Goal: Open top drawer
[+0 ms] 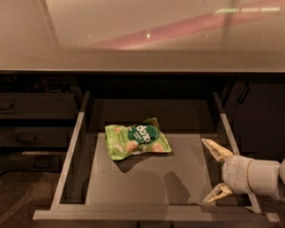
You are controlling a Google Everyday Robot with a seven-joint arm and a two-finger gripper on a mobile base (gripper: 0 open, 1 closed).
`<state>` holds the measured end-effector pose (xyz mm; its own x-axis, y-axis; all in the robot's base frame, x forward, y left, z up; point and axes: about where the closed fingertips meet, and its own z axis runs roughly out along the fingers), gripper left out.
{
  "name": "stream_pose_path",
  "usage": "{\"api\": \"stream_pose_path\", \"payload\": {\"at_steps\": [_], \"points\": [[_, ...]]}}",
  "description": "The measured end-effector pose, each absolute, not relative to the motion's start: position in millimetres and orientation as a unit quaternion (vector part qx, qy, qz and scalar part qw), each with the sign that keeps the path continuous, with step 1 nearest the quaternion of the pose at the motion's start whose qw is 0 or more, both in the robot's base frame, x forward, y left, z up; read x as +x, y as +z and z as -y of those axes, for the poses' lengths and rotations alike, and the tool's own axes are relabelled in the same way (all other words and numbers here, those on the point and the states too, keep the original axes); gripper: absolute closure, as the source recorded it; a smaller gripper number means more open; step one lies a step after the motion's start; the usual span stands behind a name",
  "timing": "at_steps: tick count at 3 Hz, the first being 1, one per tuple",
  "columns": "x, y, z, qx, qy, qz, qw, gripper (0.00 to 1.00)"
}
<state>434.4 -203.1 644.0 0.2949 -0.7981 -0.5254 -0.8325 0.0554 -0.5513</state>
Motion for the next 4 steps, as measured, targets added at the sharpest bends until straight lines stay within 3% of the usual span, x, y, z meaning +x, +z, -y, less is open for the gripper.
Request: {"api": "stream_pose_path", "payload": {"at_steps": [2, 4], "points": [[387, 644, 197, -0.722, 0.0, -0.546, 0.426, 0.0], [405, 674, 200, -0.705, 0.003, -0.557, 0.439, 0.0]]}}
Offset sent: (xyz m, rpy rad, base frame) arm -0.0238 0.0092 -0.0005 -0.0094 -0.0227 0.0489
